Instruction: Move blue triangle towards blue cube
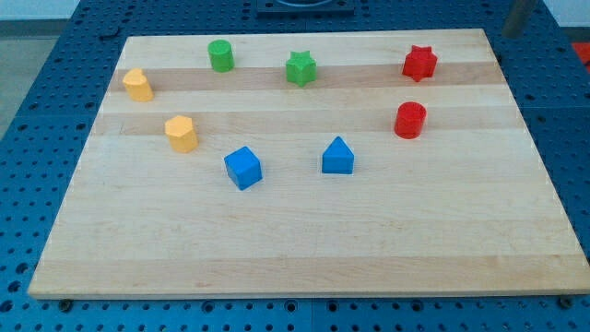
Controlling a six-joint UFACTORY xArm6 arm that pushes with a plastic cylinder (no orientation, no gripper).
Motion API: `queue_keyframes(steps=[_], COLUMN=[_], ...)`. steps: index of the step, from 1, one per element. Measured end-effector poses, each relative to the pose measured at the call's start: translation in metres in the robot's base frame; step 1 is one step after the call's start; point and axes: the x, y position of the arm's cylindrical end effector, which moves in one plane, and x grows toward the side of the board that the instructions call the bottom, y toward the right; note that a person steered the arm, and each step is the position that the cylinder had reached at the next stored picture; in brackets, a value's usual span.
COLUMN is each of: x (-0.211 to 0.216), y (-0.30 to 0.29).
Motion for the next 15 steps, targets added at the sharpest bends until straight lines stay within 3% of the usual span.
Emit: queue_keyframes(steps=[2,3,5,6,7,8,13,15], x=[0.036,0.094,0.154,0.231,0.251,0.260,0.248,0.248], y=[-0.005,0.006,0.010,0.010,0.010,-0.024,-0.332,-0.360])
